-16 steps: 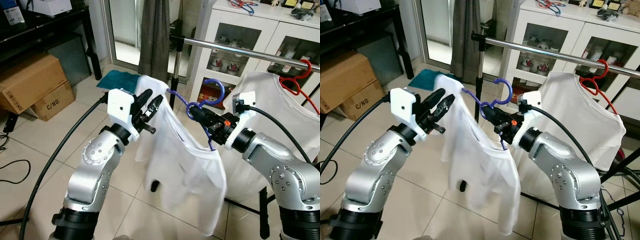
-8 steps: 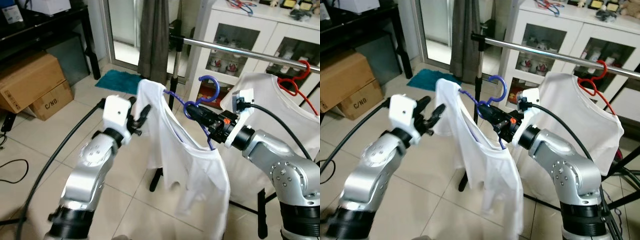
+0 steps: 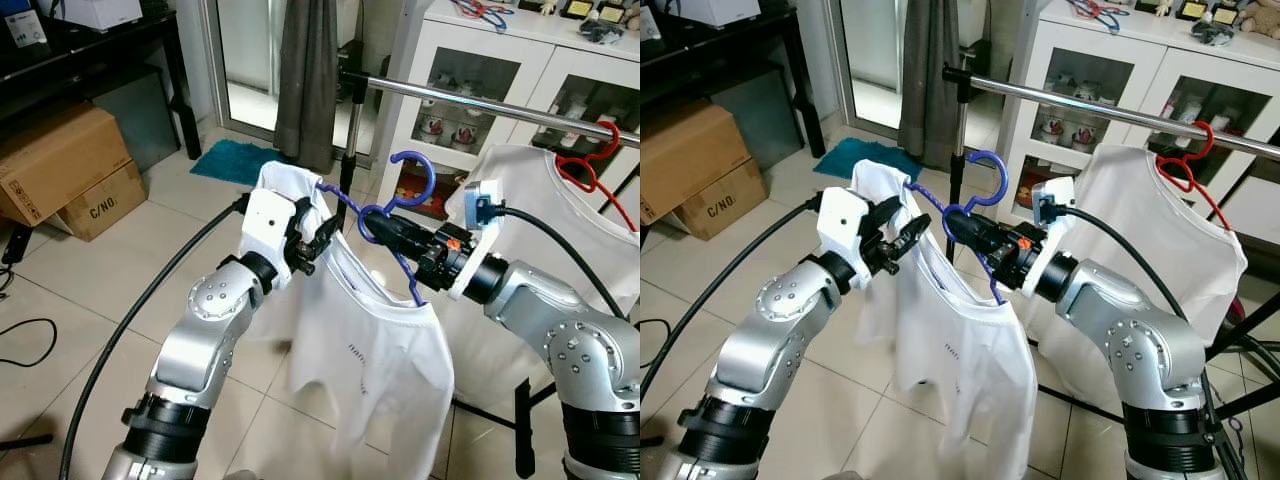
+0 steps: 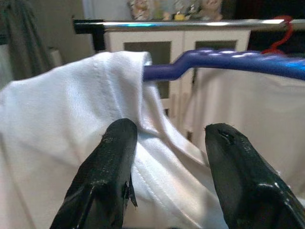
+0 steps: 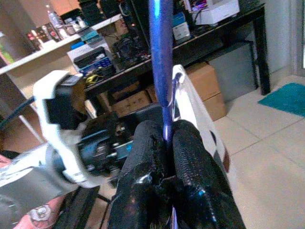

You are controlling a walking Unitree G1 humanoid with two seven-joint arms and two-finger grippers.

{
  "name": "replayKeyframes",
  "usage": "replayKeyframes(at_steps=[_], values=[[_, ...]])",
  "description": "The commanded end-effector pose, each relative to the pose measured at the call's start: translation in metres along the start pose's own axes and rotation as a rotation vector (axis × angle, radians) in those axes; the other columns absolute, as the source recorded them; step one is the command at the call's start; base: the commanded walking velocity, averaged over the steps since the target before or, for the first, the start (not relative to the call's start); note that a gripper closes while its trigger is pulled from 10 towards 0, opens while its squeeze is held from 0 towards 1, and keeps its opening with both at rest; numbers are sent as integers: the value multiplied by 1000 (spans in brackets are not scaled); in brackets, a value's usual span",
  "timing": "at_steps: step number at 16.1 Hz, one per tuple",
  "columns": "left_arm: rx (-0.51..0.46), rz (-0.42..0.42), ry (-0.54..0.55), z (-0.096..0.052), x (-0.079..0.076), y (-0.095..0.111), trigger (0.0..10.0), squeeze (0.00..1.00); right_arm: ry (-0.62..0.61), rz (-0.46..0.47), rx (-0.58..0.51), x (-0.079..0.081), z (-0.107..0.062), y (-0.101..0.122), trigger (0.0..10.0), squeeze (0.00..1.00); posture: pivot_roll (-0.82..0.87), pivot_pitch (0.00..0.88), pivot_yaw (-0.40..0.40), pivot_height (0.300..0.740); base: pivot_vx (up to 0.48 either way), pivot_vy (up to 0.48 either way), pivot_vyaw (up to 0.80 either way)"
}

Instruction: Hang hanger

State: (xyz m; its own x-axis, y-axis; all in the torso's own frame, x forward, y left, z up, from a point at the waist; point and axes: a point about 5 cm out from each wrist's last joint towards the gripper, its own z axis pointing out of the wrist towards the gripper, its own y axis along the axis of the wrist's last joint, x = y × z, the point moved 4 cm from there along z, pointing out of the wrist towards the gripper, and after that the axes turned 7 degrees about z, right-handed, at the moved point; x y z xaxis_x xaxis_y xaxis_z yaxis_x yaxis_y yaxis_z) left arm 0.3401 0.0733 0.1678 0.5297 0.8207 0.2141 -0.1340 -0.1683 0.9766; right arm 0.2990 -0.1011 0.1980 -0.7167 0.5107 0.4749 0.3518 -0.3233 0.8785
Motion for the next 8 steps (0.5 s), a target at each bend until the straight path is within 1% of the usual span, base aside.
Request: replayKeyframes(at_steps=[1,4,5,6,7,8], values=[[18,20,15,3,2,0,10000,0,49,-31,-44,10,-1,16,0,0,-14,0,-53,740,0,0,0],[23,31,46,2,9,-2,10000,0,75,10,-80,13,-3,23,0,0,-14,0,-53,740,0,0,0],[27,39,60,2,12,-2,6314,0,84,27,-96,13,-4,27,0,0,-14,0,-53,740,0,0,0],[29,40,67,2,14,-2,2392,0,91,39,-106,13,-5,29,0,0,-14,0,-53,740,0,0,0],[30,41,69,2,14,-3,2392,0,93,44,-110,13,-6,30,0,0,-14,0,-53,740,0,0,0],[30,41,68,2,14,-3,0,0,98,50,-115,13,-6,31,0,0,-9,0,-58,740,0,0,0]])
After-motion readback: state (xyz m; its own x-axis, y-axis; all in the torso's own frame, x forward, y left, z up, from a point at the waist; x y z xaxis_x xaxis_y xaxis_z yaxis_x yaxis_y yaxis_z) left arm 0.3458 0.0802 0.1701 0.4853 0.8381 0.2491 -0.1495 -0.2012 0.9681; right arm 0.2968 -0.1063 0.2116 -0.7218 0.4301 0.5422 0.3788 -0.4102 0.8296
